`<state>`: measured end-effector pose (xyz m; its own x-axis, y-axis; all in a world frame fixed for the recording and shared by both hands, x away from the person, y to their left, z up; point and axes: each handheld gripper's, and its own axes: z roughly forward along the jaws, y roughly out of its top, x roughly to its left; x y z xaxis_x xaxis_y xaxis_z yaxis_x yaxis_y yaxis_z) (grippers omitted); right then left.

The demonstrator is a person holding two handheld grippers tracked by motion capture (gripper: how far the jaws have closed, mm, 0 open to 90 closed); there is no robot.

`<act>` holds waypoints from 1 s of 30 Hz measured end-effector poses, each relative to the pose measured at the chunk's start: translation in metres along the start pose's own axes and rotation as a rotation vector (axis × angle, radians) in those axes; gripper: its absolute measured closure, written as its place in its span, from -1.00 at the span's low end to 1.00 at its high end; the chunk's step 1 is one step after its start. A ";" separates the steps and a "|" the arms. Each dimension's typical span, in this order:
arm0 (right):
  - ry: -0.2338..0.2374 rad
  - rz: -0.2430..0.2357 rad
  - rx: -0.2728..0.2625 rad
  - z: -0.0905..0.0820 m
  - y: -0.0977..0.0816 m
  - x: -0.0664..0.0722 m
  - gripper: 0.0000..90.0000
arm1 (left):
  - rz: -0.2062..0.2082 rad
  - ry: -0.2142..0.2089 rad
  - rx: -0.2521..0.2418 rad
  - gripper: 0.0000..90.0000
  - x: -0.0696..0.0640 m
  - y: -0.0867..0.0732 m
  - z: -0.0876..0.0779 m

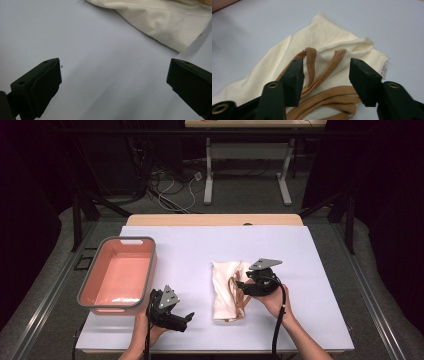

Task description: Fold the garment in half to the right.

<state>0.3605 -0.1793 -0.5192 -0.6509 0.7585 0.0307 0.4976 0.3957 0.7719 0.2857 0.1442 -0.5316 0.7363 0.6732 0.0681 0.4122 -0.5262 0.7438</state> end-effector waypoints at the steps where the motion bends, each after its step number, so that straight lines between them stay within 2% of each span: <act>1: -0.008 -0.004 0.011 0.002 0.002 0.000 0.14 | -0.002 -0.004 0.005 -1.00 0.000 0.000 0.000; 5: -0.036 -0.011 0.028 0.014 0.008 0.001 0.31 | -0.004 -0.005 0.007 -1.00 0.002 -0.001 0.001; 6: -0.038 -0.001 0.028 0.017 0.008 0.001 0.33 | -0.007 -0.004 0.006 -1.00 0.002 -0.002 0.001; 8: -0.055 -0.013 0.056 0.021 0.009 0.001 0.38 | -0.001 -0.001 0.012 -1.00 0.003 -0.001 0.001; 10: -0.052 -0.011 0.060 0.025 0.007 0.001 0.38 | -0.001 -0.005 0.006 -1.00 0.003 -0.001 0.000; 17: -0.055 -0.005 0.104 0.032 0.003 0.002 0.39 | 0.004 -0.020 0.018 -1.00 0.003 -0.001 0.003; 21: -0.084 -0.003 0.135 0.035 0.000 0.003 0.42 | 0.003 -0.027 0.024 -1.00 0.003 -0.001 0.005; 24: -0.093 -0.021 0.137 0.035 -0.002 0.000 0.47 | 0.003 -0.030 0.030 -1.00 0.004 -0.002 0.006; 26: -0.094 -0.002 0.141 0.036 -0.003 -0.001 0.50 | 0.003 -0.033 0.032 -1.00 0.003 -0.002 0.006; 27: -0.102 -0.002 0.161 0.035 -0.003 -0.002 0.52 | 0.007 -0.032 0.032 -1.00 0.003 -0.002 0.006; 29: -0.112 0.003 0.144 0.037 -0.005 -0.003 0.54 | 0.006 -0.034 0.031 -1.00 0.003 -0.002 0.006; 30: -0.107 -0.004 0.160 0.035 -0.005 -0.005 0.55 | 0.007 -0.033 0.032 -1.00 0.003 -0.002 0.006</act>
<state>0.3817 -0.1669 -0.5457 -0.5924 0.8043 -0.0460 0.5859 0.4693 0.6607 0.2908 0.1441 -0.5367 0.7564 0.6522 0.0506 0.4236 -0.5472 0.7219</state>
